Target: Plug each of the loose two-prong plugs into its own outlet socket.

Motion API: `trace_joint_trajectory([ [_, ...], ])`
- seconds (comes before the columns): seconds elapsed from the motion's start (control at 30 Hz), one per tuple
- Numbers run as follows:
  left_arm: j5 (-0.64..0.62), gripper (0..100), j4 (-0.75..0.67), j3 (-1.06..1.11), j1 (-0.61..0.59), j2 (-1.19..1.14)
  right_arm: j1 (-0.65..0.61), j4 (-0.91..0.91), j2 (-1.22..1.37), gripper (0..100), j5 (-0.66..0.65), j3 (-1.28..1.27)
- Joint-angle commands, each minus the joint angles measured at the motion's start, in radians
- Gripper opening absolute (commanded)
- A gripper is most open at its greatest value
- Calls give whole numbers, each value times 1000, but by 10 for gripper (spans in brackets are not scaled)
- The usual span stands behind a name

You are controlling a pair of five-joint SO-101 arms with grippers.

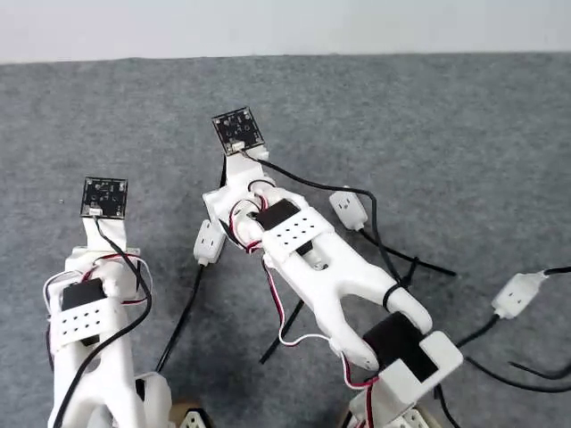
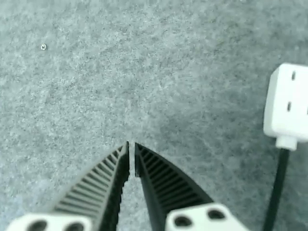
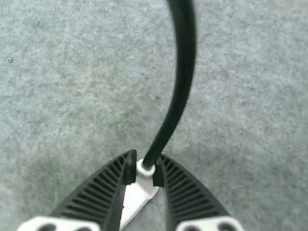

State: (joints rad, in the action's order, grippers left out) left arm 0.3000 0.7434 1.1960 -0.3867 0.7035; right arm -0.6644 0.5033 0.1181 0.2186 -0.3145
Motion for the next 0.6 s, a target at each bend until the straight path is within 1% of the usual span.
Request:
trace_joint_trajectory([
  [0.0, 43, 13, -26, -2, 11, 21, -2, -19, -4, 8, 9, 68],
  [0.3, 46, 13, -25, 8, 29, 21, -7, -28, -2, 8, 17, 63],
  [0.57, 48, 13, -26, 18, 40, 21, -35, -48, 88, 8, 18, 103],
])
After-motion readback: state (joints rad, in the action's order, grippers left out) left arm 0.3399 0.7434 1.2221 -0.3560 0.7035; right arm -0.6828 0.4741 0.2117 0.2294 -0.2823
